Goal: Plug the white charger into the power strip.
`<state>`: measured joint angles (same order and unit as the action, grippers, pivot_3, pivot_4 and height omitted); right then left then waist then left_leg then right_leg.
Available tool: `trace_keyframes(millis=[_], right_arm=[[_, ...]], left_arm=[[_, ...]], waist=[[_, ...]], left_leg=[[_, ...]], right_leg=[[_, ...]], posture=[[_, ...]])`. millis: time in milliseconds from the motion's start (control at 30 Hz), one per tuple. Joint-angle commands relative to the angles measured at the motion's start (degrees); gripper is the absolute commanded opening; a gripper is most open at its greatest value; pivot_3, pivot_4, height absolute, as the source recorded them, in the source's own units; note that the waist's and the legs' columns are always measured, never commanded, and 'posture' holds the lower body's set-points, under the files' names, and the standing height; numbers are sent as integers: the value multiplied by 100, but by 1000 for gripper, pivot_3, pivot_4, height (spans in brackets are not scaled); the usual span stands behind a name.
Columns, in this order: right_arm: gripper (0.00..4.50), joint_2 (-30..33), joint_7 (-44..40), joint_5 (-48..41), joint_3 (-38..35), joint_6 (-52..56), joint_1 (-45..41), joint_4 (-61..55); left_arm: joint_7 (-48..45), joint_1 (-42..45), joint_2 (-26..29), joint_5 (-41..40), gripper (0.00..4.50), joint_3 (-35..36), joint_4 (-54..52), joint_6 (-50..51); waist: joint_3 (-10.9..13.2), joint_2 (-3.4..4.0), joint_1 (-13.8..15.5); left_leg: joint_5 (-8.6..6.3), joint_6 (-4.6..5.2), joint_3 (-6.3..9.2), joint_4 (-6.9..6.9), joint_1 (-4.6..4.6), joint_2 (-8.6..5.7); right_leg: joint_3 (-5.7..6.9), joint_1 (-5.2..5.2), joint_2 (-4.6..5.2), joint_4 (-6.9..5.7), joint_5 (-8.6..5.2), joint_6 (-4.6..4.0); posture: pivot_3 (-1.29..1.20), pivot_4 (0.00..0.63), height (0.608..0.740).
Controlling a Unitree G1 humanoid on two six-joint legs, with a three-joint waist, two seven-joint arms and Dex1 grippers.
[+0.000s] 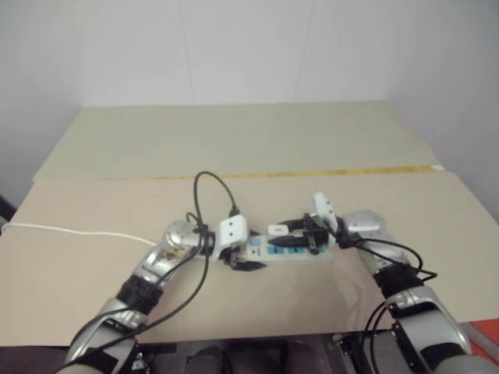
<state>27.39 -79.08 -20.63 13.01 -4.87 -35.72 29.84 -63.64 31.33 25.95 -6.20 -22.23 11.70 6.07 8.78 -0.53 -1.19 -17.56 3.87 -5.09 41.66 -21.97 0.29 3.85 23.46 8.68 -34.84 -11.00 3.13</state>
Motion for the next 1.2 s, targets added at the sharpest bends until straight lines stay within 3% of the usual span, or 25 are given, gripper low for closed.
trace_keyframes(millis=[33, 233, 533, 967, 1200], right_arm=[[1100, 343, 159, 396, -102, 333, 347, 405], [1100, 322, 175, 405, -96, 316, 394, 334], [4079, 273, 137, 486, -206, 268, 332, 371], [4079, 461, -87, 283, -520, 609, 196, -5], [4079, 747, -219, -87, -827, 1149, 210, -732]], left_arm=[[-148, -68, 397, 92, 3342, 216, 10, 19], [-160, -53, 389, 94, 3342, 208, 28, 7], [-134, -61, 385, 72, 3342, 196, 33, 17], [-91, -66, 289, 68, 3342, 185, 62, 15], [94, -102, 146, 49, 3342, 244, 50, 73]], waist=[[0, 0, 1], [0, 0, 3], [-4, -7, -62], [-4, -7, -56], [0, -1, -2]], left_leg=[[0, 0, 0, -1, 0, 0], [0, 0, 0, -4, 0, 0], [-3, -8, -3, -5, 9, 18], [-5, -15, -4, -6, 7, 29], [-3, -18, -21, -3, -44, 28]], right_leg=[[0, 0, 0, 0, 0, 0], [0, 1, 0, 2, -1, -2], [0, 0, -14, 23, -6, -13], [1, 1, -21, 25, -6, -20], [-10, 69, -20, -6, -4, -24]], posture=[[0, 150, 740], [0, 150, 740], [0, 150, 740], [0, 150, 740], [0, 150, 740]])
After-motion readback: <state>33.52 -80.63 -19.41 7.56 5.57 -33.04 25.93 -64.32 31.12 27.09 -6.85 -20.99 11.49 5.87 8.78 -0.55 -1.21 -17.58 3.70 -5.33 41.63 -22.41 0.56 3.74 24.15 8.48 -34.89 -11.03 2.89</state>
